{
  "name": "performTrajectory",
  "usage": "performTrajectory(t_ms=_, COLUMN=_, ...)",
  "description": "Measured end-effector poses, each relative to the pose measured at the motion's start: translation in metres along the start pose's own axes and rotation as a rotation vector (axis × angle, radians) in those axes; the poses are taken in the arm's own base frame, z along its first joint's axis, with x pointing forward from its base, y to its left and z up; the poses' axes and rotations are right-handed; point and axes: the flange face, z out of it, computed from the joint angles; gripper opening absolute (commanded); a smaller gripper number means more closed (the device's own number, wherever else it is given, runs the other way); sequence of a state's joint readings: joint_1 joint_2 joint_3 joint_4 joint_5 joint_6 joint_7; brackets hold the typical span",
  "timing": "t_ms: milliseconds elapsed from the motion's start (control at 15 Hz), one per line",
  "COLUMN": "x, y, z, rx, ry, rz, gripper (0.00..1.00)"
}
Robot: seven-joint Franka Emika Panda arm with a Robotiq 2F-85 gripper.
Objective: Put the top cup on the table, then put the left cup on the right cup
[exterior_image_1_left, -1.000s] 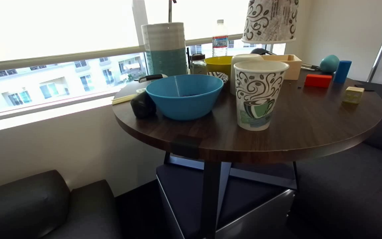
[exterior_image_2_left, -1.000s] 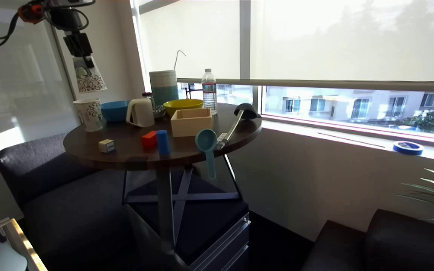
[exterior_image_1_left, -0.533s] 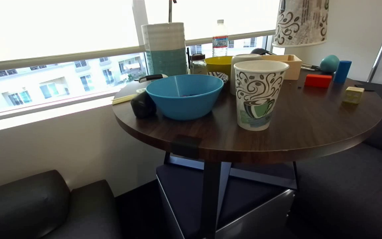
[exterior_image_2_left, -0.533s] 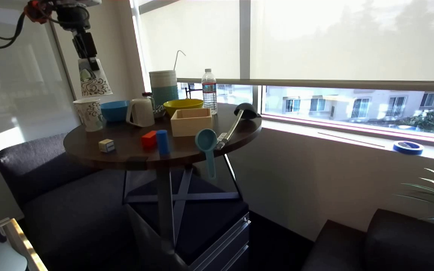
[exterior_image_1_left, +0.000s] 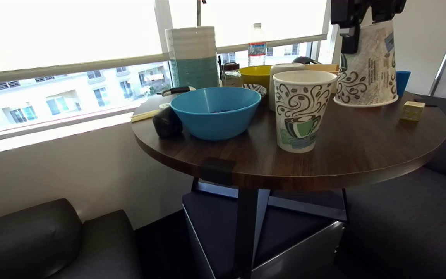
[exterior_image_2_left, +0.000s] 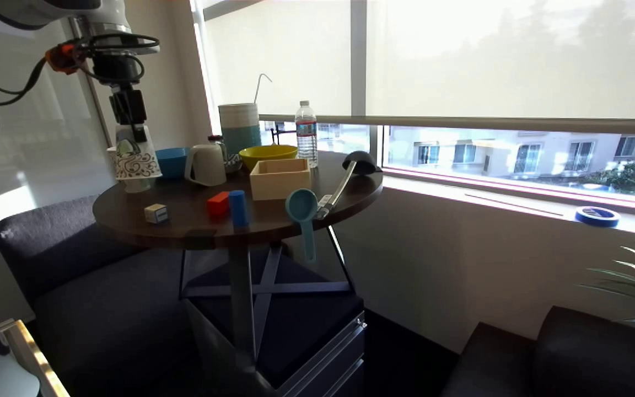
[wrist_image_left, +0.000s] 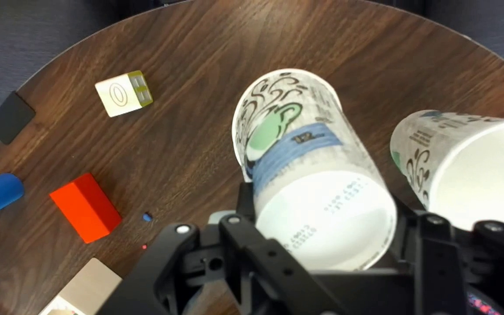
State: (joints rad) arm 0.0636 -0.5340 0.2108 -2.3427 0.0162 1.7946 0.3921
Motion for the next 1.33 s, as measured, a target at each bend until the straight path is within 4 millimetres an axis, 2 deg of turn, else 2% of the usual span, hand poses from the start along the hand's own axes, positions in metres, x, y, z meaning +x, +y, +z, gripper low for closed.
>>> performTrajectory(t_ms=67, x=-0.001, y=0.000, z=0.000, rx=0.000, ry=0.001, rz=-0.001, gripper=0.65)
performTrajectory(t_ms=133, x=-0.001, y=0.000, z=-0.001, rx=0.001, ry=0.003, rz=-0.001, gripper=0.40)
performTrajectory(t_ms=400, x=-0.001, y=-0.001, z=0.002, rx=0.007, ry=0.016, rz=-0.006, gripper=0.40)
performTrajectory(t_ms=800, x=0.002, y=-0.004, z=0.032, rx=0.043, ry=0.104, rz=-0.040, gripper=0.40)
performTrajectory(t_ms=867, x=0.001, y=-0.002, z=0.037, rx=0.045, ry=0.108, rz=-0.040, gripper=0.90)
performTrajectory(t_ms=1067, x=-0.003, y=0.004, z=0.045, rx=0.047, ry=0.111, rz=-0.035, gripper=0.99)
performTrajectory(t_ms=1333, x=-0.009, y=0.008, z=0.033, rx=0.053, ry=0.146, rz=-0.031, gripper=1.00)
